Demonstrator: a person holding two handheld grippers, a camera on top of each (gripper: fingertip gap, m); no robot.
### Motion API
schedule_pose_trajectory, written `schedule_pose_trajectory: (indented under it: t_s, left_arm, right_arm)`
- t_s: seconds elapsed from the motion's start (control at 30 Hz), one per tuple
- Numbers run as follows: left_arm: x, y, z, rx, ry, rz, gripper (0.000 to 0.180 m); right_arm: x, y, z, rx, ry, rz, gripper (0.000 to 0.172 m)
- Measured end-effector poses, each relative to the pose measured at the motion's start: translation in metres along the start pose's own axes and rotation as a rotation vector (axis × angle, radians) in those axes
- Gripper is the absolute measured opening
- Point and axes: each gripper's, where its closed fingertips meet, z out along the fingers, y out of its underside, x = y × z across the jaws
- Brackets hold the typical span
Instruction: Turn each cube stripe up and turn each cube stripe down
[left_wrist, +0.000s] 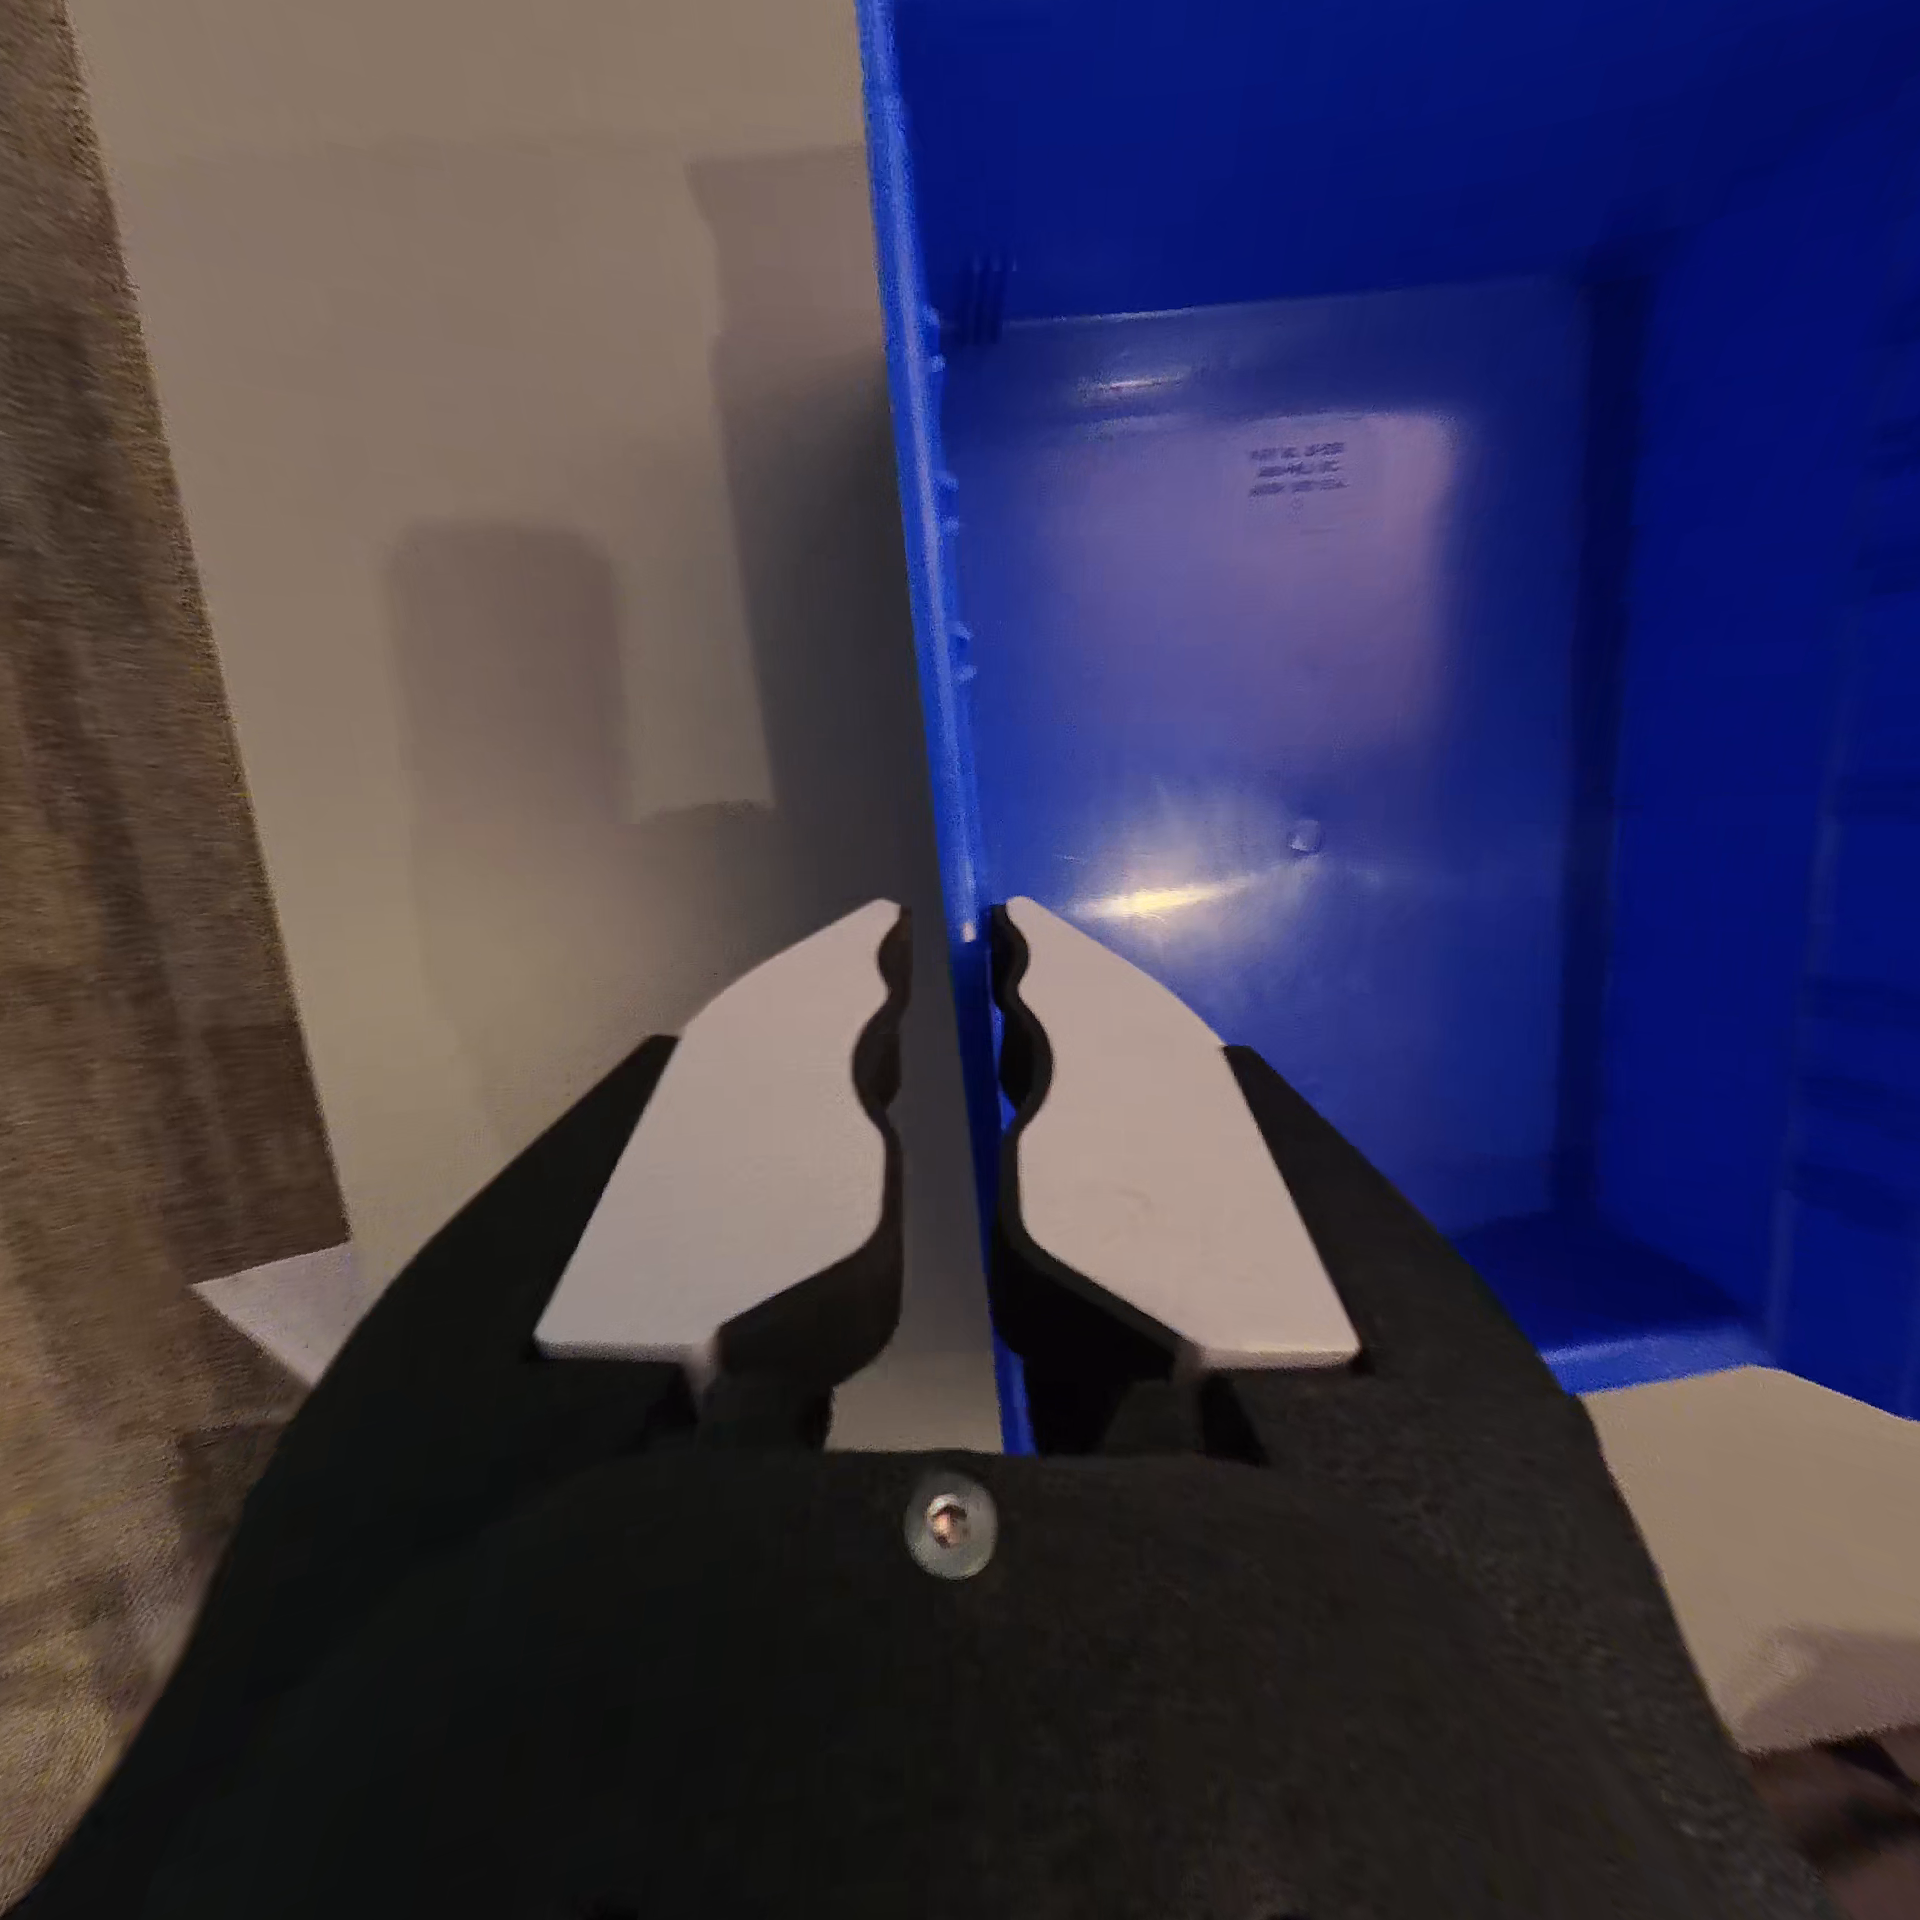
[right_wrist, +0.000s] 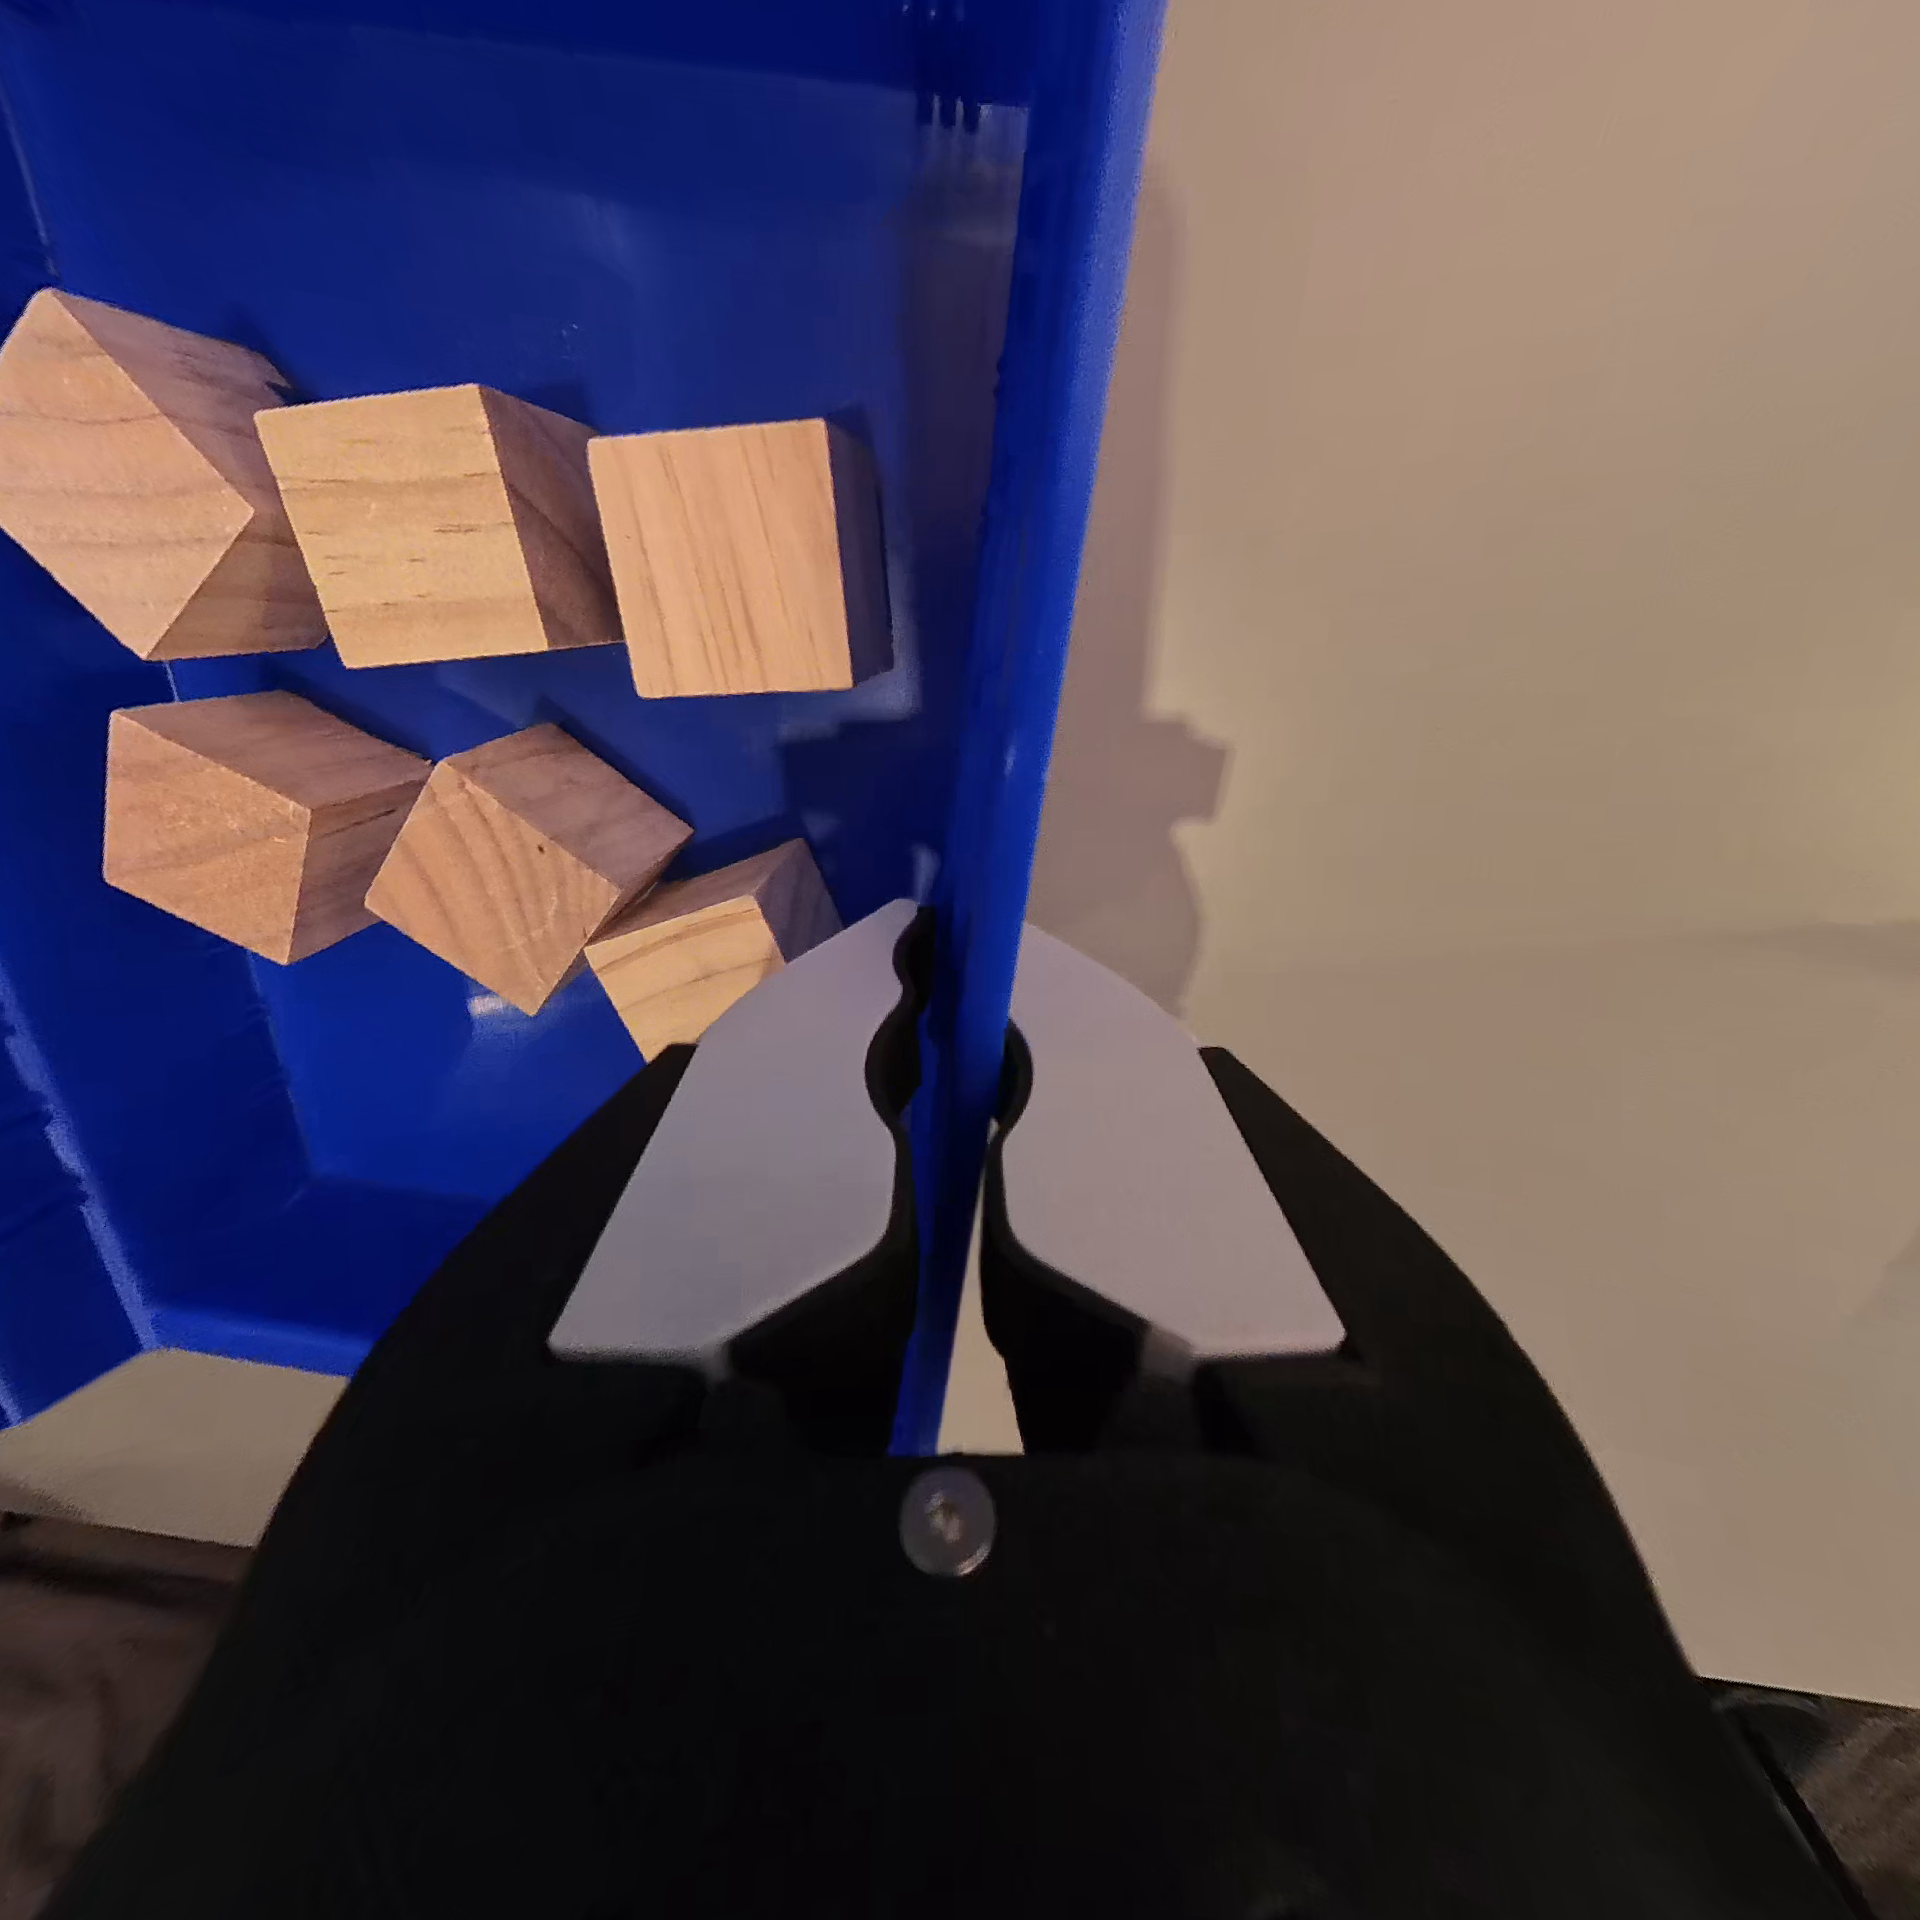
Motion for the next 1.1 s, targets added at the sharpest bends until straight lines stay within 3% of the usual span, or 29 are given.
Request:
schedule_pose_trajectory:
  t_s: [0.1, 0.23, 0.5, 0.8, 0.97, 1.1]
  left_arm:
    - [0.006, 0.001, 0.002, -0.014, 0.0, 0.012, 0.008]
    - [0.023, 0.01, 0.007, -0.104, -0.012, 0.07, 0.019]
    - [0.096, 0.009, 0.015, -0.197, -0.017, 0.257, 0.015]
    - [0.181, 0.016, 0.024, -0.229, -0.172, 0.535, 0.043]
    - [0.217, 0.009, 0.031, -0.154, -0.162, 0.589, 0.044]
    - [0.228, 0.01, 0.034, -0.152, -0.23, 0.668, 0.059]
  right_arm:
    - [-0.008, 0.002, 0.001, -0.03, -0.006, -0.009, 0.008]
    - [-0.028, 0.004, 0.002, -0.079, -0.011, -0.042, 0.008]
    - [-0.087, -0.004, 0.009, -0.126, -0.006, -0.129, 0.009]
    - [-0.146, -0.014, 0.017, -0.103, 0.009, -0.232, 0.009]
    - [-0.151, -0.03, 0.024, -0.047, 0.042, -0.305, 0.013]
    - [-0.146, -0.038, 0.028, -0.027, 0.066, -0.286, 0.018]
